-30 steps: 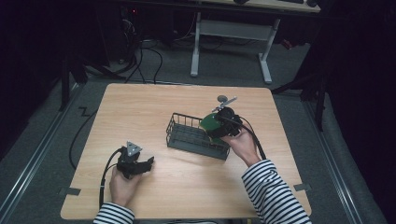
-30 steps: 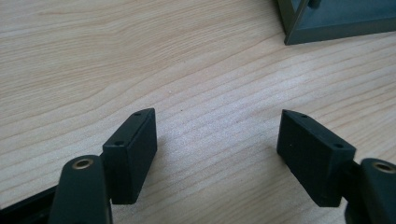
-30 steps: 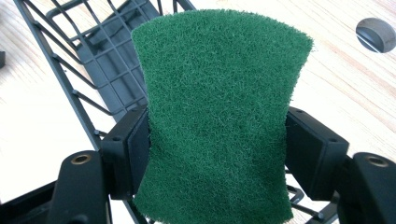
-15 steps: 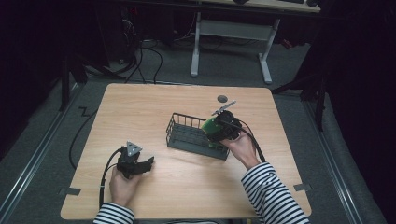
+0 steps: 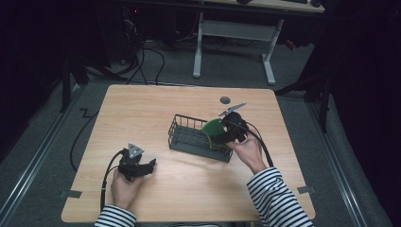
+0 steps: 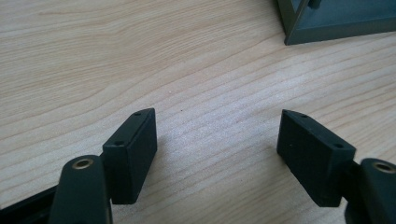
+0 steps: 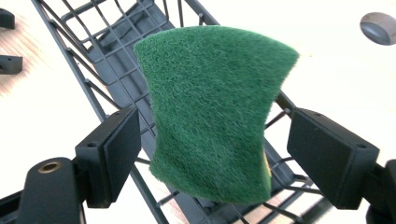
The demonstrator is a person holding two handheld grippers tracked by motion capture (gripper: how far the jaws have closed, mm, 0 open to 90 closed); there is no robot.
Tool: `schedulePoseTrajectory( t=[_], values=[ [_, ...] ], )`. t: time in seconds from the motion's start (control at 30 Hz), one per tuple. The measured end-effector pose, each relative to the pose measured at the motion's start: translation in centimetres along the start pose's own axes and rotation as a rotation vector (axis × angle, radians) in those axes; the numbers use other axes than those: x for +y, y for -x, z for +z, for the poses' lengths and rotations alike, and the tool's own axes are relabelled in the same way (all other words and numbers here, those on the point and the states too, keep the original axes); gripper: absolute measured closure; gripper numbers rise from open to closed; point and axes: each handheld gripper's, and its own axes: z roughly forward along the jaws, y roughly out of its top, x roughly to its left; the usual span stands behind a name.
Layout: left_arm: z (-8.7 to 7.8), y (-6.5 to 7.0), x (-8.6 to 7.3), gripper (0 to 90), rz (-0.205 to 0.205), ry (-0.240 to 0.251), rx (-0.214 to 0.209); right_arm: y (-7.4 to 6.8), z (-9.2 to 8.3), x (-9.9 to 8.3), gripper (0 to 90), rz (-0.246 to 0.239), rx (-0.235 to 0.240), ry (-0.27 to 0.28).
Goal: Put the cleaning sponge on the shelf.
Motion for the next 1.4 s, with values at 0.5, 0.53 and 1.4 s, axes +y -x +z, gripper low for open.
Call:
schedulePoseTrajectory(
  t=[0.5, 0.53, 1.4],
  values=[
    [0.0, 0.0, 0.0, 29.4, 0.0, 0.001, -0.001, 1.8, -3.3, -2.2, 24.6, 0.082, -0.008, 0.089],
    [0.0, 0.0, 0.0, 29.3, 0.0, 0.0, -0.002, 2.0, -3.5, -2.3, 25.3, 0.088, -0.013, 0.091],
    [0.0, 0.0, 0.0, 29.4, 0.003, 0.0, -0.005, 5.1, -8.5, -7.7, 31.3, 0.204, -0.091, 0.157]
  ],
)
